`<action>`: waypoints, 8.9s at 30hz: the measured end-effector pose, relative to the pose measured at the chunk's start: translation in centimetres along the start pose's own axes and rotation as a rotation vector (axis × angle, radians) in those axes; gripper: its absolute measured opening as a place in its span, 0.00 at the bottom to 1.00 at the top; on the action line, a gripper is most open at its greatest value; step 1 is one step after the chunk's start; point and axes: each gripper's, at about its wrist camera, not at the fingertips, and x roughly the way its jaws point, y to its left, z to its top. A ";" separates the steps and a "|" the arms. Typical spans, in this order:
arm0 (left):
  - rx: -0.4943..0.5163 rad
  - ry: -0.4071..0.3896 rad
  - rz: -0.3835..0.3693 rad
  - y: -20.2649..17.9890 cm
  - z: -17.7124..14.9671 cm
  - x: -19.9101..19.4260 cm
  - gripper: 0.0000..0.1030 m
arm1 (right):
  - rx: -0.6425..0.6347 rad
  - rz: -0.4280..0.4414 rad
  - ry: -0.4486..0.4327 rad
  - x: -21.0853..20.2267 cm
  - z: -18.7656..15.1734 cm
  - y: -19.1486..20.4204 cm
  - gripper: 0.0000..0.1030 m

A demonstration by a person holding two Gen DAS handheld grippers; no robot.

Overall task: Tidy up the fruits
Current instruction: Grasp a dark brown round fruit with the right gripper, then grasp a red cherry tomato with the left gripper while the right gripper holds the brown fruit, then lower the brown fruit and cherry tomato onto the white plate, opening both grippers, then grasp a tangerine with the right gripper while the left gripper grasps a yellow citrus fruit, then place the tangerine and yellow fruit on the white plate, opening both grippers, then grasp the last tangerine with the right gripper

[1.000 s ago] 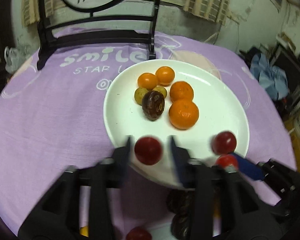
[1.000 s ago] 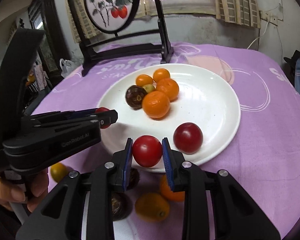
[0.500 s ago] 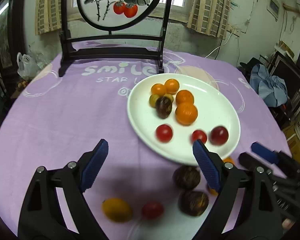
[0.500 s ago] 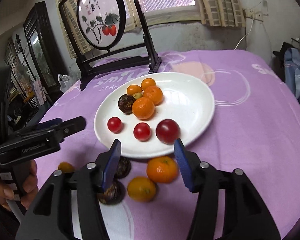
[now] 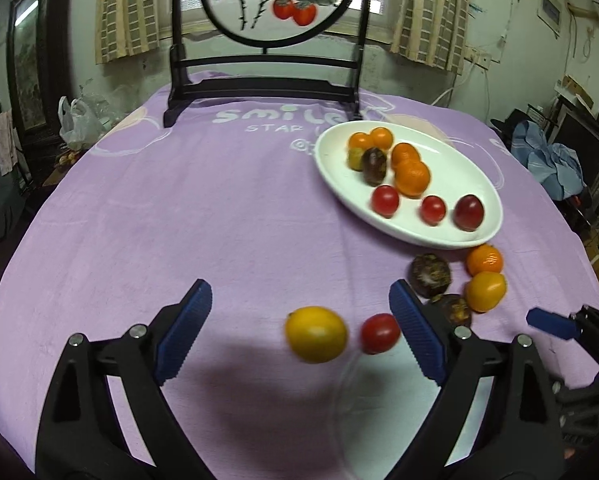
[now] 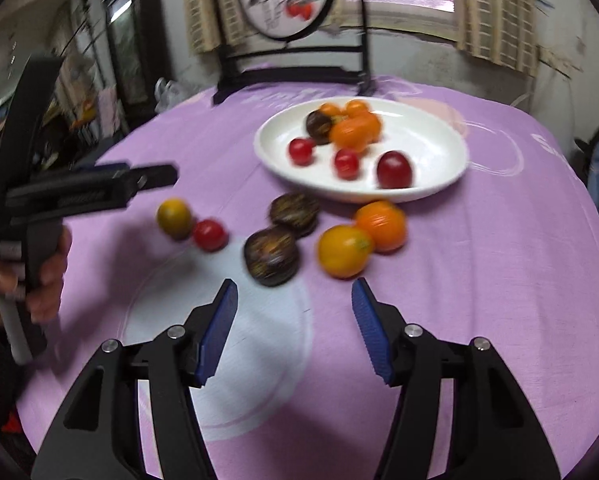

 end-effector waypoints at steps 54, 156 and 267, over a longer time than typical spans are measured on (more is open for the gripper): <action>0.359 0.016 -0.047 -7.3 -5.0 -0.1 0.72 | 0.134 0.078 -0.057 -2.0 -0.7 -2.1 0.43; 0.040 -0.014 0.046 -0.5 0.2 0.6 0.91 | 0.183 -0.110 0.065 6.1 2.9 -3.1 0.36; 0.038 0.090 -0.109 -6.2 0.6 3.6 0.84 | 0.134 -0.159 0.033 4.5 2.6 -6.5 0.42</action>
